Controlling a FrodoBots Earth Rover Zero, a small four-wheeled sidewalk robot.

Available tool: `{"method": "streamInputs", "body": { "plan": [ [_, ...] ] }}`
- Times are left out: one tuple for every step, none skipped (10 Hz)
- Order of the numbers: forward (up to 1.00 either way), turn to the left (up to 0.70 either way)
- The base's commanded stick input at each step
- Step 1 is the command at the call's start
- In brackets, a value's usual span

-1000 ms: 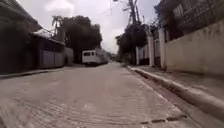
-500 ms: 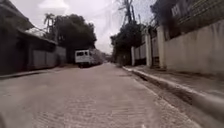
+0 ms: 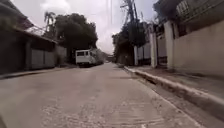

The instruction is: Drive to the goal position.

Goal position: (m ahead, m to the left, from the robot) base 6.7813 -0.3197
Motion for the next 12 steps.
{"method": "streamInputs", "body": {
  "plan": [
    [1.0,0.0],
    [1.0,0.0],
    [1.0,0.0],
    [1.0,0.0],
    [1.0,0.0],
    [1.0,0.0],
    [1.0,0.0],
    [1.0,-0.01],
    [1.0,-0.12],
    [1.0,-0.35],
    [1.0,-0.39],
    [1.0,-0.39]
  ]
}}
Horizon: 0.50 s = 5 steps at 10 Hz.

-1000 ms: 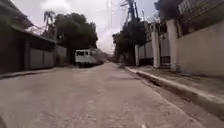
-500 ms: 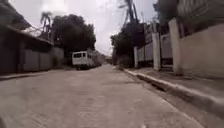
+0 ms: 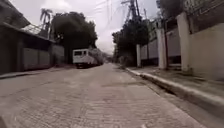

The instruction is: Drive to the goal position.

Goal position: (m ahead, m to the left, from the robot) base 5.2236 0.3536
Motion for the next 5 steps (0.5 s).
{"method": "streamInputs", "body": {
  "plan": [
    [1.0,-0.38],
    [1.0,-0.15],
    [1.0,-0.02],
    [1.0,0.0],
    [1.0,0.0]
  ]
}}
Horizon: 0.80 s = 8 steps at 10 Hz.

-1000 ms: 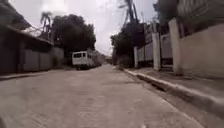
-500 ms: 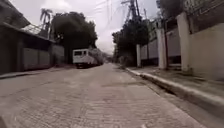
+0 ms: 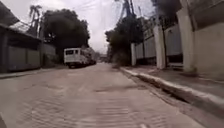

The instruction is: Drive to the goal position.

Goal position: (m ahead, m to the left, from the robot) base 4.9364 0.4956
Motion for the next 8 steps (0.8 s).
{"method": "streamInputs", "body": {
  "plan": [
    [1.0,0.0],
    [0.55,0.0],
    [0.0,0.0],
    [0.0,0.0],
    [0.0,0.0],
    [0.0,0.0],
    [0.0,0.0],
    [0.0,0.0]
  ]
}}
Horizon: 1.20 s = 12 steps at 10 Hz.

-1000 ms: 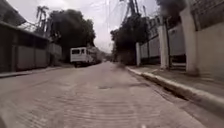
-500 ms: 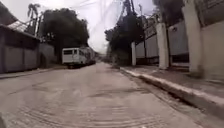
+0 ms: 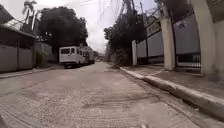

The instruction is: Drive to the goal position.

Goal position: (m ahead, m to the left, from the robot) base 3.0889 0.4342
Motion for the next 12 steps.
{"method": "streamInputs", "body": {
  "plan": [
    [0.0,0.0],
    [0.0,0.0],
    [0.0,0.0],
    [0.15,0.0],
    [0.39,0.0],
    [0.56,0.0],
    [0.71,0.0],
    [0.87,0.0],
    [1.0,0.0],
    [1.0,0.0],
    [1.0,0.0],
    [1.0,0.0]
  ]
}}
